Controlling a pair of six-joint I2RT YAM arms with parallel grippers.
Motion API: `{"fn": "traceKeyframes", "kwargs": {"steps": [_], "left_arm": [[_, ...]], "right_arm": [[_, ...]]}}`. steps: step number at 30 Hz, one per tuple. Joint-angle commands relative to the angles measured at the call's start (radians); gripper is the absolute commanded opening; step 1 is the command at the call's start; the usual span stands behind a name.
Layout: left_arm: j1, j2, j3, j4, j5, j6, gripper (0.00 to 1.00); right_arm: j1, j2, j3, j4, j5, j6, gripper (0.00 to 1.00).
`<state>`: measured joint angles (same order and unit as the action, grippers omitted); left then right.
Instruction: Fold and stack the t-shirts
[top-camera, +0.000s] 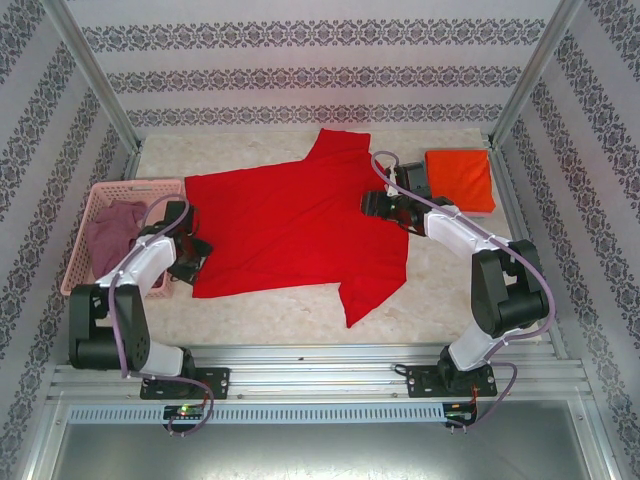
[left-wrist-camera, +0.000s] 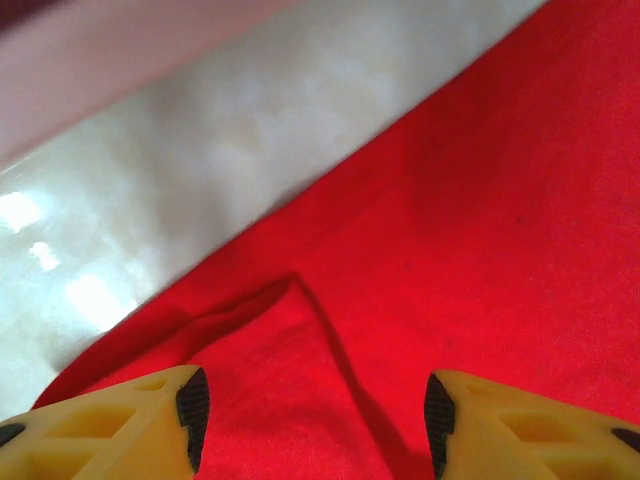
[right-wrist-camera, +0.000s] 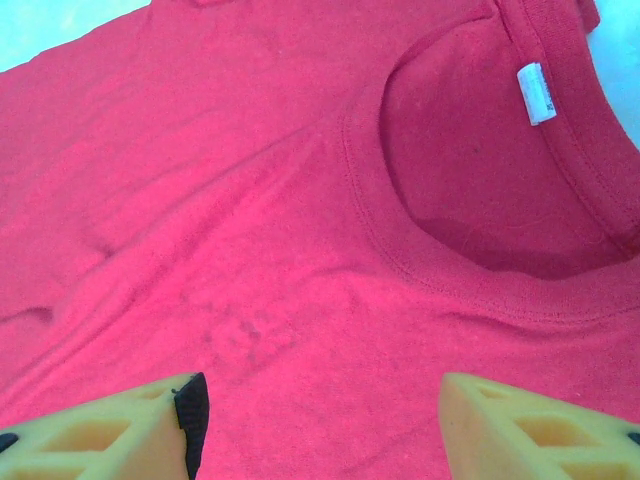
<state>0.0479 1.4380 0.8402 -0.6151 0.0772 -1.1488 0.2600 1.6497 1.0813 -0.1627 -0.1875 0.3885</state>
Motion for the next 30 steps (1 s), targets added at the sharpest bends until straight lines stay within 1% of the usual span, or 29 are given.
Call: {"fn": "traceKeyframes", "kwargs": {"steps": [1,6,10,14,16,20,26,28,30], "left_arm": [[0.004,0.055,0.025,0.028,0.007,0.002,0.57],[0.003,0.112,0.026,0.031,0.01,-0.002,0.47],[0.003,0.133,0.017,0.039,-0.001,-0.004,0.42],[0.003,0.155,0.016,0.037,0.011,0.004,0.3],[0.003,0.159,0.009,0.033,0.018,0.011,0.28],[0.002,0.143,-0.01,0.037,0.041,0.009,0.28],[-0.003,0.133,0.004,0.009,0.039,0.026,0.28],[-0.015,0.096,0.012,-0.015,0.005,0.023,0.32],[-0.03,0.038,0.025,-0.05,-0.06,0.016,0.41]], "right_arm": [[0.013,-0.019,-0.003,0.004,0.016,0.0,0.63],[0.012,-0.008,-0.007,0.012,0.008,0.007,0.63],[0.013,-0.007,-0.011,0.014,0.008,0.004,0.63],[0.012,-0.008,-0.017,0.014,0.009,0.003,0.63],[0.011,-0.011,-0.02,0.015,0.011,0.003,0.63],[0.006,-0.015,-0.024,0.018,0.013,0.003,0.63],[0.006,-0.017,-0.033,0.033,0.011,0.014,0.63],[0.005,-0.021,-0.038,0.036,0.009,0.014,0.63],[0.006,-0.021,-0.039,0.038,0.01,0.015,0.63]]}}
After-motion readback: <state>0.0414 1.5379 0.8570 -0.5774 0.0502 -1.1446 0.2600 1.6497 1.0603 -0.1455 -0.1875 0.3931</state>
